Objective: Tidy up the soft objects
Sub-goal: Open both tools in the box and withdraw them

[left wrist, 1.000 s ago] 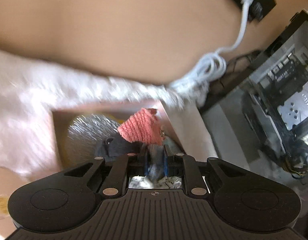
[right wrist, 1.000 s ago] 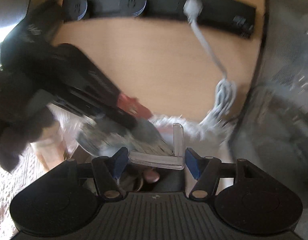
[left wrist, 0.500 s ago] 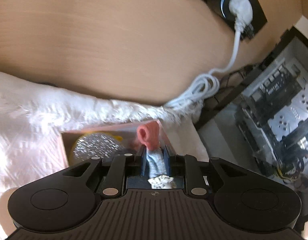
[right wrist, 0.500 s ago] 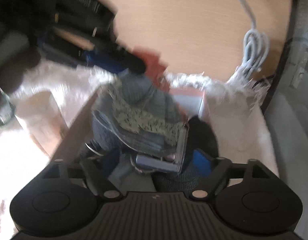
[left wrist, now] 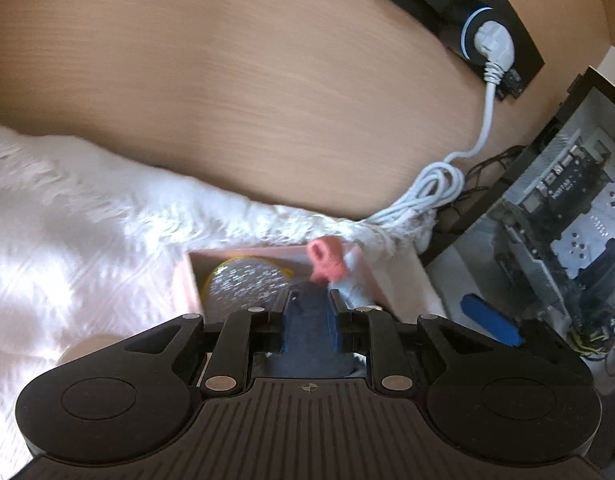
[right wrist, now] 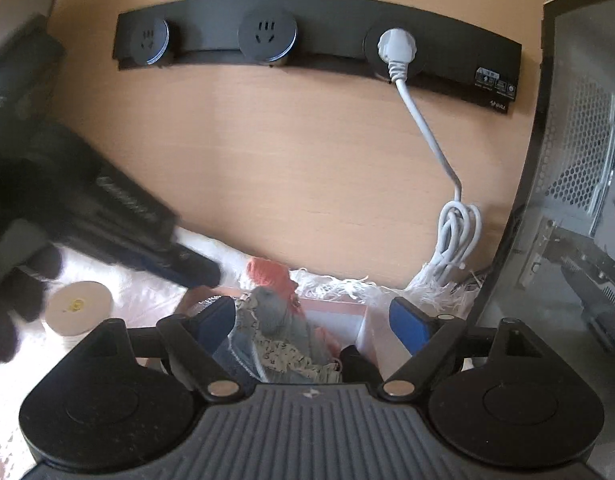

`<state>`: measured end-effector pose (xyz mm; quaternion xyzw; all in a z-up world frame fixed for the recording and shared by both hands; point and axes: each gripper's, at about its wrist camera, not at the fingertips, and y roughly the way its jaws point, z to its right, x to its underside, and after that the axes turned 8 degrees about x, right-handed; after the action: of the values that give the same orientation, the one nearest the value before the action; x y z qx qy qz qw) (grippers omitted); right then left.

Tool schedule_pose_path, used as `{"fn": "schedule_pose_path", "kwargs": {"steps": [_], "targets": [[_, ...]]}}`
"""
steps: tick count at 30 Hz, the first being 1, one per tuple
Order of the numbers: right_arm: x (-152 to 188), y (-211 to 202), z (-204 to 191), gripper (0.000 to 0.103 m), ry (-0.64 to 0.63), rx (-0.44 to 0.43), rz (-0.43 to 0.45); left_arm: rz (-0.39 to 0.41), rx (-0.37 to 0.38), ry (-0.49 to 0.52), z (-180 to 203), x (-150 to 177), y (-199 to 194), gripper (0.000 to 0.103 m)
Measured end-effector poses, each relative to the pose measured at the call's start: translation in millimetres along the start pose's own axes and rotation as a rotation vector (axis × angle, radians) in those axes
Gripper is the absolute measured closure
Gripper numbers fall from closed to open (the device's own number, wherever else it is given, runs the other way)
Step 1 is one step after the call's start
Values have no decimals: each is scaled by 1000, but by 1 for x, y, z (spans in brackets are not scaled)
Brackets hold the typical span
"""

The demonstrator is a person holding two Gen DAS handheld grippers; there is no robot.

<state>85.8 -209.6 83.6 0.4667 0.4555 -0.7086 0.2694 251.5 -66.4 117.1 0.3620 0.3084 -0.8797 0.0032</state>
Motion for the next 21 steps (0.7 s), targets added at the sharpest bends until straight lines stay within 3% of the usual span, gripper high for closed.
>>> {"fn": "schedule_pose_path", "kwargs": {"steps": [5,7,14,18,21], "targets": [[8,47,-3,17,26,-85,-225,7,-71,68,5,26,-18,82],[11,52,0,11,68,-104,-236,22,-103,99,7,39,-28,82],[12,34,-11,11,0,-28,-234,49,-178,176,6,87,-68,82],[22,-3,-7,9,48,-1,-215,57,-256,187,-3,125,-87,82],[32,-28,-5,2,72,-38,-227,72,-348,201,-6,160,-96,82]]}}
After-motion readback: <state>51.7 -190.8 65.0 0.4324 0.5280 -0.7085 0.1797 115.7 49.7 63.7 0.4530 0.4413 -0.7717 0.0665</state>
